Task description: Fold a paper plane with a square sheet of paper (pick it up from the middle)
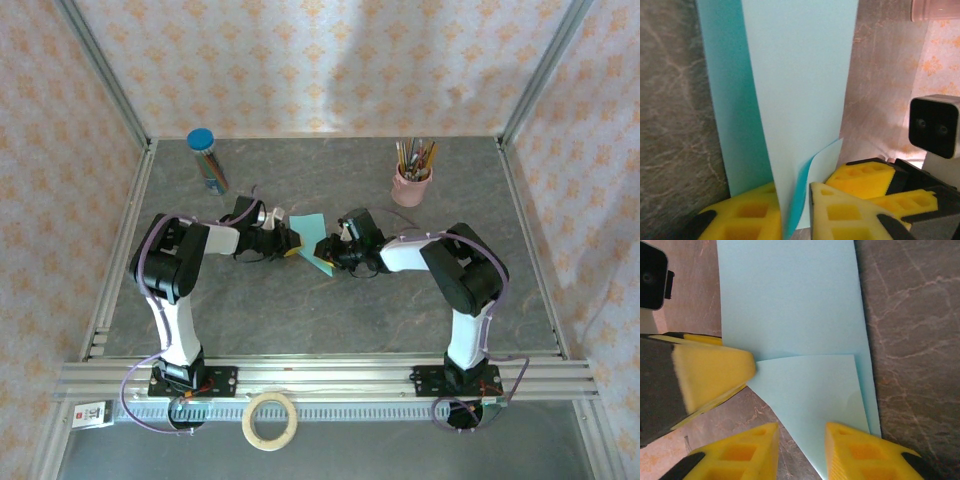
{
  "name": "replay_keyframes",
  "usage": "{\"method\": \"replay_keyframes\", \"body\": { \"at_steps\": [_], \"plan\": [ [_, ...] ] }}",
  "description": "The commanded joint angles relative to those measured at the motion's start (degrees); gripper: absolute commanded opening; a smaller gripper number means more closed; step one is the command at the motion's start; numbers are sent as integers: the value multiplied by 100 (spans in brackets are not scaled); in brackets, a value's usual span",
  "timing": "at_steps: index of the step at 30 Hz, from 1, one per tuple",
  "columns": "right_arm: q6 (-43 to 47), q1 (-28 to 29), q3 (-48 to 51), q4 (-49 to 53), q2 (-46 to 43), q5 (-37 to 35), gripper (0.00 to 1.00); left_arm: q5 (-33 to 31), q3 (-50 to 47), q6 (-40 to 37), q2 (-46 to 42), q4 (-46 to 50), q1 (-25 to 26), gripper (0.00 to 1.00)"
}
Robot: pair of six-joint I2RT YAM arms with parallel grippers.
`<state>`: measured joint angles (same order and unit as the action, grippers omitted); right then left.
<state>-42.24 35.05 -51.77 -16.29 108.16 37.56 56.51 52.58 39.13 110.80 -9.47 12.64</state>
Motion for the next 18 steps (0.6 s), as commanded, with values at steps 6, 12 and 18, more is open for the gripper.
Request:
{"method": "replay_keyframes", "body": {
  "at_steps": [6,12,18],
  "plan": [
    [999,-16,-29,245,-531,-531,41,-222,102,88,-102,51,-1,1],
    [1927,6,103,438,-1262,-1451,50,-705,1,793,-566,-50,36,0],
    [3192,554,-91,1124,-1461,-3280,47,-999,24,1428,-726,-139,165,0]
  ]
}}
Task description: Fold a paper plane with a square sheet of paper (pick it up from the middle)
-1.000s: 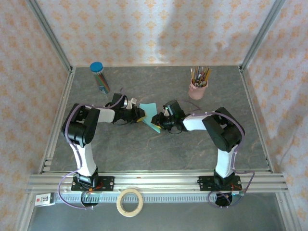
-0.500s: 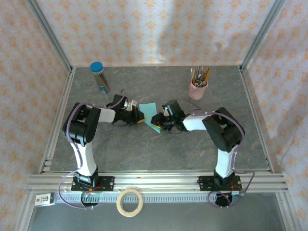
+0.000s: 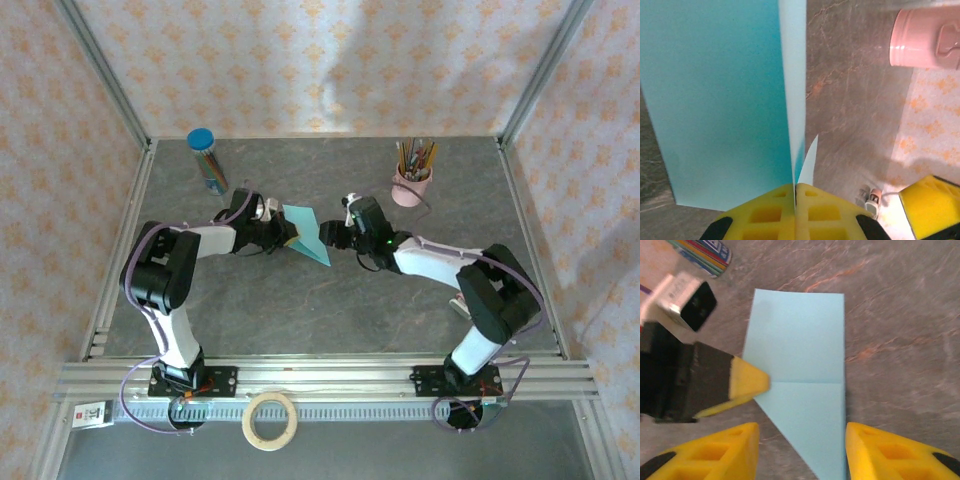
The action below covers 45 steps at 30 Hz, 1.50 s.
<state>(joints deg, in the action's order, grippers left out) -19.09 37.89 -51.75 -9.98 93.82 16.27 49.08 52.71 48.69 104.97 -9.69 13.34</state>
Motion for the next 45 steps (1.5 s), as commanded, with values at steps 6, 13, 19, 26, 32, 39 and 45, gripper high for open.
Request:
{"method": "replay_keyframes", "body": {
  "at_steps": [6,13,19,26,32,39,45],
  "plan": [
    [1505,715,-400,515,356,-1565,43,-376,50,808,-92,-171,250,0],
    [1651,1022,-676,541,854,-1698,40,-443,82,884,-115,-103,280,0],
    [1395,1088,-741,574,997,-1780,38,-447,90,939,-113,-129,283,0],
    [1450,1085,-769,681,1153,-1797,38,-415,156,932,-89,-57,294,0],
    [1391,1084,-824,706,1327,-1844,36,-404,161,908,-97,-24,315,0],
    [1392,1089,-878,715,1362,-2135,32,-375,174,919,-68,-33,327,0],
    [1426,1089,-984,771,1450,-2172,26,-347,194,906,-42,-15,331,0]
  ]
}}
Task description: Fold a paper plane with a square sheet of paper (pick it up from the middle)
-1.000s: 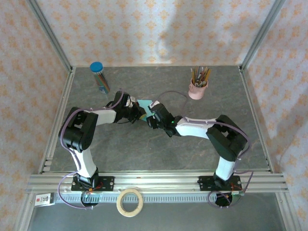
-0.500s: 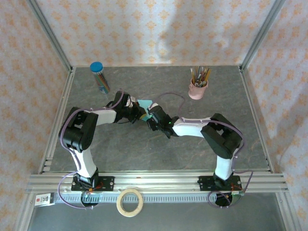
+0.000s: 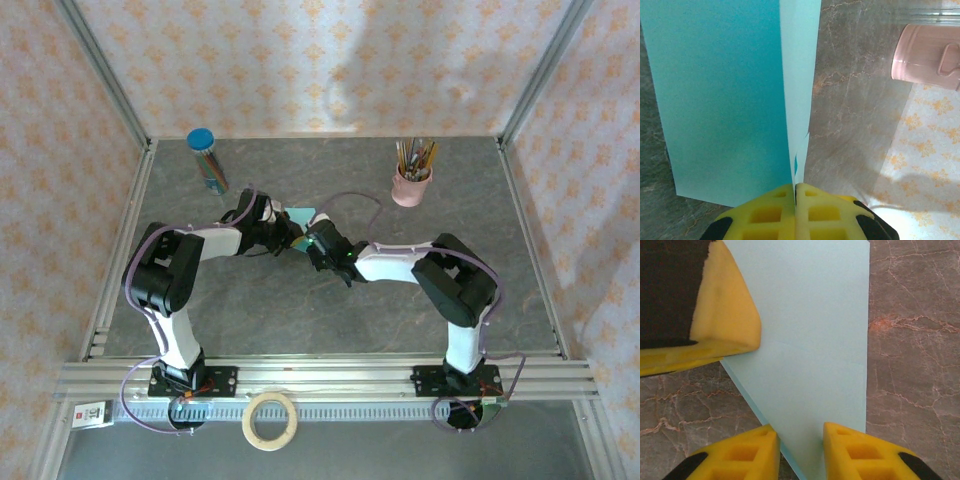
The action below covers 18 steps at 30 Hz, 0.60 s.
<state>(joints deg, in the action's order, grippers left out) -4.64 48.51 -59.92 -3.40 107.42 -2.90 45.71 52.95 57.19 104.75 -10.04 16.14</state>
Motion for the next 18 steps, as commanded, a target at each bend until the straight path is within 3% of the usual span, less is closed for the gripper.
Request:
{"method": "replay_keyframes", "body": {
  "at_steps": [1,18],
  "plan": [
    [-5,27,-172,124,92,-249,25,-10,172,56,-11,28,56,0],
    [96,27,-144,156,129,-281,25,-36,242,-13,19,172,56,0]
  ]
}}
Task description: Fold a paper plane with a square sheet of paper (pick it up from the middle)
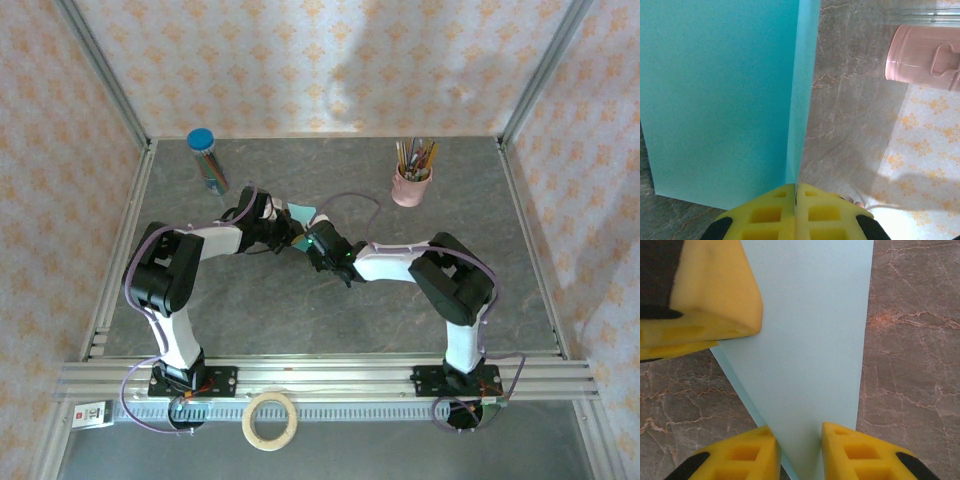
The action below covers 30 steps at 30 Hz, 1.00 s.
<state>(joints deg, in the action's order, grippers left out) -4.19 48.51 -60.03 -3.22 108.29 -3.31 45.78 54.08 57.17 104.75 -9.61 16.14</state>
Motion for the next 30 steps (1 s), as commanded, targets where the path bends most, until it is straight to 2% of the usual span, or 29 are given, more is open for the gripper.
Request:
{"method": "replay_keyframes", "body": {
  "at_steps": [1,5,8,15,19,30],
  "plan": [
    [50,26,-133,138,37,-232,25,-35,124,-12,24,134,56,0],
    [59,27,-138,121,54,-207,21,-34,112,-10,17,139,52,1],
    [69,27,-127,104,69,-132,17,-50,115,-4,-14,169,39,6],
    [74,22,-57,-10,86,265,13,-201,56,-30,-215,287,-279,34],
    [53,18,-65,-46,80,421,11,-163,6,47,-445,201,-408,42],
    [-178,-216,109,-389,-24,1319,8,-434,-562,102,-997,-256,-621,49]
  ]
}}
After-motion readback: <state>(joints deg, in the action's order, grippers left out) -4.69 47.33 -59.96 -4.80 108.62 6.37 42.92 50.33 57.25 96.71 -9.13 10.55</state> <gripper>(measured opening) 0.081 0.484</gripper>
